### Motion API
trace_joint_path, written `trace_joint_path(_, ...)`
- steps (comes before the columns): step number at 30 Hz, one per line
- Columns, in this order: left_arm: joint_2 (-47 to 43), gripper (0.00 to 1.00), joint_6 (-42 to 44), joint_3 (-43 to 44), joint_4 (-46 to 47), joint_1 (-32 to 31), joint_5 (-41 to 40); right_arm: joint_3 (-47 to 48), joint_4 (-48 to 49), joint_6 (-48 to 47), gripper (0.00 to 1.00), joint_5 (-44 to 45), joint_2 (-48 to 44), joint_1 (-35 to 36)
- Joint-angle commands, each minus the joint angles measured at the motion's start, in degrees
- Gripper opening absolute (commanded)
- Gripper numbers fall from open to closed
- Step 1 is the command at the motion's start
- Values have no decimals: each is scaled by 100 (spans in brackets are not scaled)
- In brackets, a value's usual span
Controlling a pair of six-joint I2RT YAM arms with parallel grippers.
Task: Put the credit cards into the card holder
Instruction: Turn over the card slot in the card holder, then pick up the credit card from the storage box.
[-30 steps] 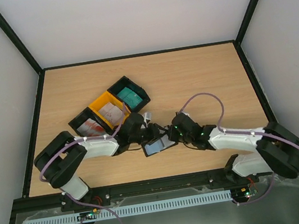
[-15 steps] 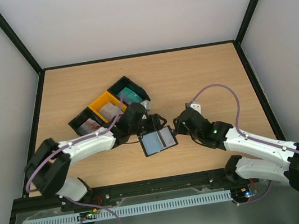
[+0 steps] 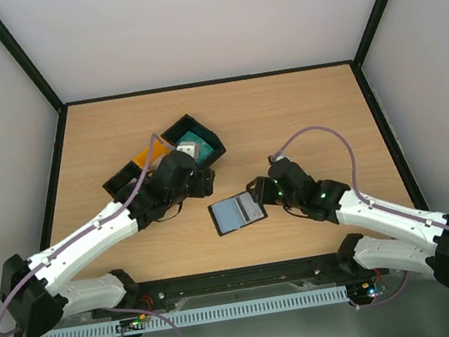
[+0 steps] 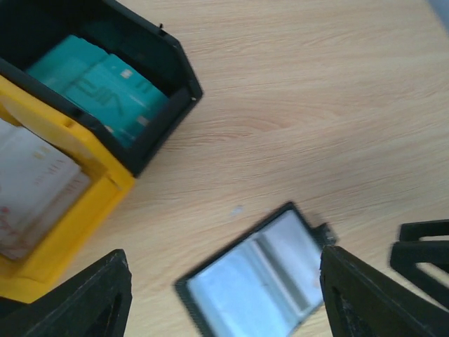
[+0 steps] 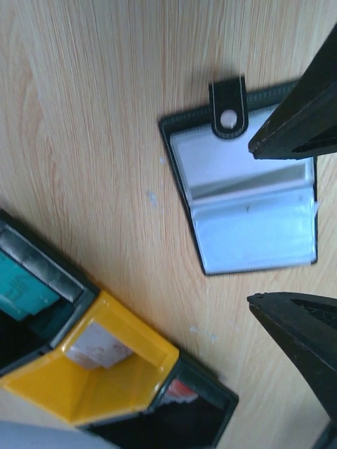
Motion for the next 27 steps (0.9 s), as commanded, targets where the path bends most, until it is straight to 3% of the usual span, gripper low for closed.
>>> trace_joint_path(1,337,71,817,400,-485,223,-523,18,679,293,52,-421,173,28)
trace_joint_path(9,1615,65,1553,1020,-607,1503,559,151,1721,630,52,-372,1045,20)
trace_joint_path(14,2294,50,2249,1264,-780,2142,981,349,2247,496,52,-613,1848,20)
trace_joint_path(17,2821,41,2471,1540,-971,2366,754,546,2328,307,49,-648,2304,19)
trace_joint_path(27,4001,51,3061,2219,-1591,2447,408,612,2668,-10,46,-733,3013,73)
